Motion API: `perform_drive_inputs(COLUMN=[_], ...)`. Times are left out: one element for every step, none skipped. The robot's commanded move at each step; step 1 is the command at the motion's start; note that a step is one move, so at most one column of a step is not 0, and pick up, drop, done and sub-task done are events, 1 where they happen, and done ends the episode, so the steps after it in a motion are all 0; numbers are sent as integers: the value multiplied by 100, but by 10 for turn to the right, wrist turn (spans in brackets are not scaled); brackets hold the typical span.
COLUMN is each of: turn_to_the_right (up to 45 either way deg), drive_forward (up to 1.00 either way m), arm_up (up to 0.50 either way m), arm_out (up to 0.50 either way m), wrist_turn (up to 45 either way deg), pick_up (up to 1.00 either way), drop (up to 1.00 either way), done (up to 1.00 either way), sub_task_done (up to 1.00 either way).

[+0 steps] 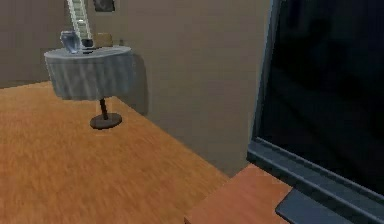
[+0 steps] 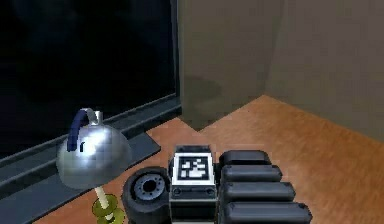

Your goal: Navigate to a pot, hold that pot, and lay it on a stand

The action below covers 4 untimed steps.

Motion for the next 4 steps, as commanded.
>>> perform_drive_inputs(turn_to_the_right=[-210, 0, 0, 0], drive_forward=[0, 0, 0, 0], arm_up=[0, 0, 0, 0], arm_out=[0, 6, 0, 0], wrist_turn=[0, 0, 450, 450], pick_up=[0, 0, 0, 0], drop=[0, 0, 0, 0], done=[0, 0, 0, 0], sub_task_done=[0, 0, 0, 0])
